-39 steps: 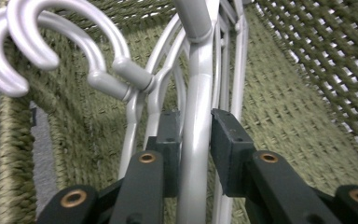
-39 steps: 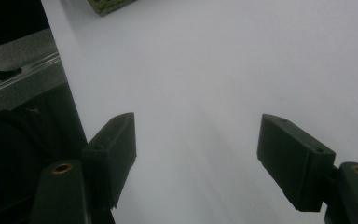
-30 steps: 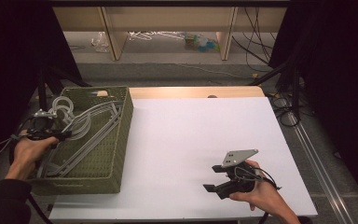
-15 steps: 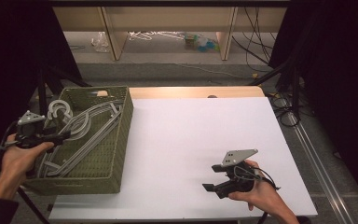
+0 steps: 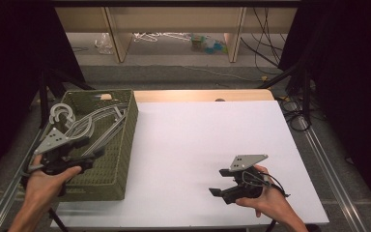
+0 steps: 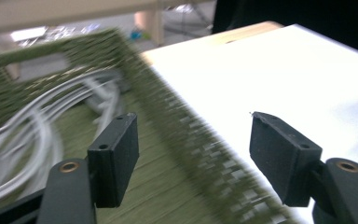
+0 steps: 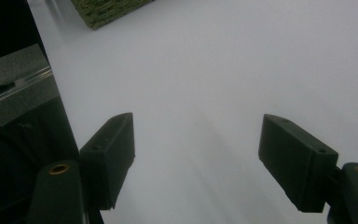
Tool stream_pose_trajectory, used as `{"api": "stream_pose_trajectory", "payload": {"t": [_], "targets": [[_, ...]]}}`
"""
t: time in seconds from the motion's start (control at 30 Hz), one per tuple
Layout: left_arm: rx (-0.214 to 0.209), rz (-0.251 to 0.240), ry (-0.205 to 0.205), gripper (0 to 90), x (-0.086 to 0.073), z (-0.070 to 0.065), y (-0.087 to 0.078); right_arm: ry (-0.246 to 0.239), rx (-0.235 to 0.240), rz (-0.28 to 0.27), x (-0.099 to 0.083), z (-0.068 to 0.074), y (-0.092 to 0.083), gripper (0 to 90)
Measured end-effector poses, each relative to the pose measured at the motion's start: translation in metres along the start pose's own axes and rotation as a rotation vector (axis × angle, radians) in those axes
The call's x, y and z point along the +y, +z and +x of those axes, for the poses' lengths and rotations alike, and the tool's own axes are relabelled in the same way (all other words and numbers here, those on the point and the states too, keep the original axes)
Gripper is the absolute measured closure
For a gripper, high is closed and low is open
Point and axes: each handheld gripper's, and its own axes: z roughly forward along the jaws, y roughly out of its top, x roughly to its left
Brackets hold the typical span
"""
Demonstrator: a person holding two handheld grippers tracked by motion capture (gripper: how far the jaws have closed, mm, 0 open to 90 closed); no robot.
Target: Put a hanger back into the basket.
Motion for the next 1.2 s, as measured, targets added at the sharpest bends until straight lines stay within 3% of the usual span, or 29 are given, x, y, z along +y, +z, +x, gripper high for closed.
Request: {"api": "stream_pose_trajectory", "payload": {"t": [0.13,0.2,0.27,0.37,0.77,1.03,1.2], "targets": [[-0.087,-0.024,0.015,28.1,-0.004,-0.026,0.009,0.007,0.003,0.0,-0.001,-0.001,0.002,27.5],[-0.101,-0.026,0.018,27.8,-0.005,-0.032,0.011,0.003,0.001,-0.002,-0.001,-0.001,0.002,27.5],[-0.125,-0.012,0.049,25.7,-0.007,-0.042,0.014,0.006,-0.005,-0.002,-0.002,0.0,0.004,27.5],[-0.147,-0.012,0.042,24.8,-0.01,-0.051,0.015,0.007,0.001,0.003,-0.002,0.0,0.004,27.4],[-0.215,-0.001,0.052,23.3,-0.025,-0.074,0.026,0.012,-0.001,-0.015,-0.005,-0.002,0.005,27.0],[-0.246,0.028,0.099,19.1,-0.039,-0.089,0.035,0.022,-0.022,-0.031,-0.01,0.002,0.004,22.8],[-0.253,0.014,0.12,18.0,-0.047,-0.095,0.038,0.015,-0.019,-0.036,-0.012,0.004,0.005,20.6]]}}
